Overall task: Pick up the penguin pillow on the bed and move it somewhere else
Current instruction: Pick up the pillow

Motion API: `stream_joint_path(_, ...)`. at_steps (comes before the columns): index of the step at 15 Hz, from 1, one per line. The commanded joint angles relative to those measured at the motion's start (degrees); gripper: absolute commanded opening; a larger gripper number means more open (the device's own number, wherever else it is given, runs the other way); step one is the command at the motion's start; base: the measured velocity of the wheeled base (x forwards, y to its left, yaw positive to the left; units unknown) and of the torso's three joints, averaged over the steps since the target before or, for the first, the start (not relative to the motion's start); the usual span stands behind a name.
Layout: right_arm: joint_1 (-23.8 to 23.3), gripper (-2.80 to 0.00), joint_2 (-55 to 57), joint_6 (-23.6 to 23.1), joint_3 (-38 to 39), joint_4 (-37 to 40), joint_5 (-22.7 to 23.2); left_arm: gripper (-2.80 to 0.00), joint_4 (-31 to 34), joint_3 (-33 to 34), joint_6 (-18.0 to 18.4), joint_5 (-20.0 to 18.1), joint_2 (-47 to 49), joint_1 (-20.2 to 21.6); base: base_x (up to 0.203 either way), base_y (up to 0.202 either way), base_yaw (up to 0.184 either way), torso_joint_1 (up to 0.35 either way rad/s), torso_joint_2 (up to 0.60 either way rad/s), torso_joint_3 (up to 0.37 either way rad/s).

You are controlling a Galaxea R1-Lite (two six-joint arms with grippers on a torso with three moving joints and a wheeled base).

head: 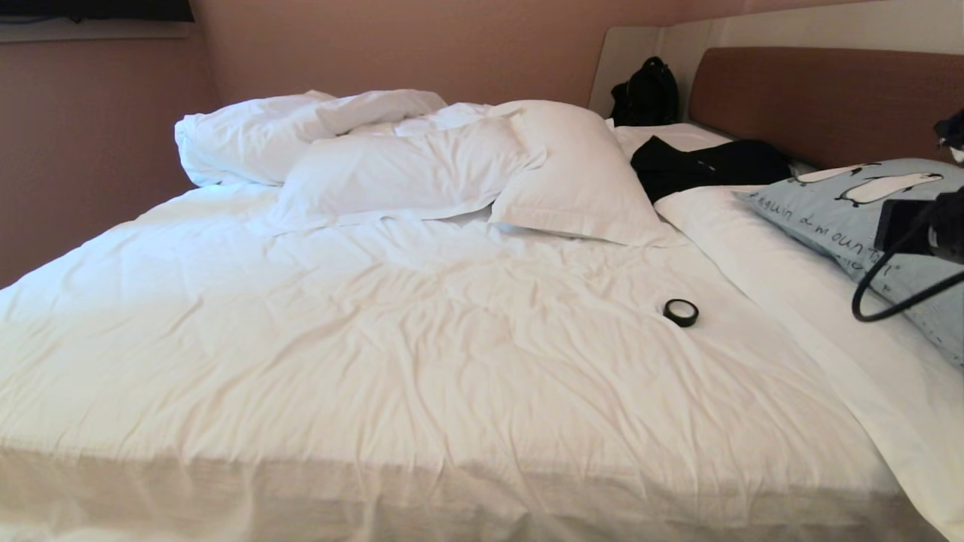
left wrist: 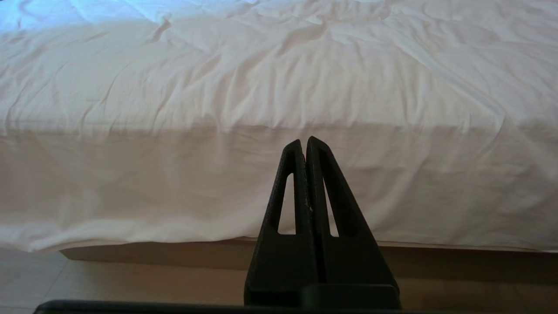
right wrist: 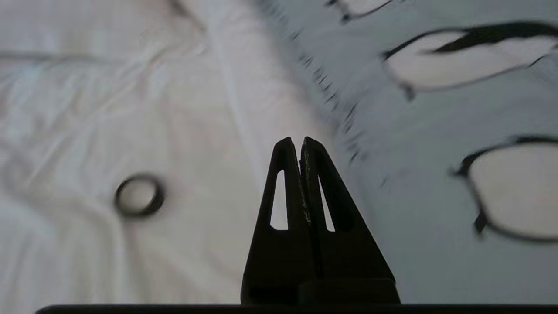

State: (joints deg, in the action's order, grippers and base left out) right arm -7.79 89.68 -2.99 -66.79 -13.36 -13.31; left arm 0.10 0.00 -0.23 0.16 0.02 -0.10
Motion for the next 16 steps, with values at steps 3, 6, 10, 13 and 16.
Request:
stream_joint_path(3, -7.3, -2.80, 12.5, 1.9, -14.9, 6.8, -1.4, -2.80, 0.0, 0.1, 0.0, 0.0, 0.0, 0.0, 0.000, 0.000, 0.000, 0.000, 0.00, 0.000)
stream_joint_path(6, -10.7, -2.80, 16.8, 2.1, -24.1, 12.1, -0.5, -2.80, 0.0, 0.1, 0.0, 0.0, 0.0, 0.0, 0.000, 0.000, 0.000, 0.000, 0.00, 0.000)
stream_joint_path(10, -14.2, 0.00, 21.6, 3.6, -38.9, 26.2, 2.4, -2.80, 0.0, 0.1, 0.0, 0.0, 0.0, 0.0, 0.000, 0.000, 0.000, 0.000, 0.00, 0.000)
stream_joint_path(13, -17.4, 0.00, 25.5, 5.4, -44.3, 33.6, 4.8, -2.80, 0.0, 0.1, 0.0, 0.0, 0.0, 0.0, 0.000, 0.000, 0.000, 0.000, 0.00, 0.000)
stream_joint_path(16, -19.5, 0.00, 26.8, 5.6, -44.2, 34.0, 5.6, -2.80, 0.0, 0.1, 0.0, 0.0, 0.0, 0.0, 0.000, 0.000, 0.000, 0.000, 0.00, 0.000)
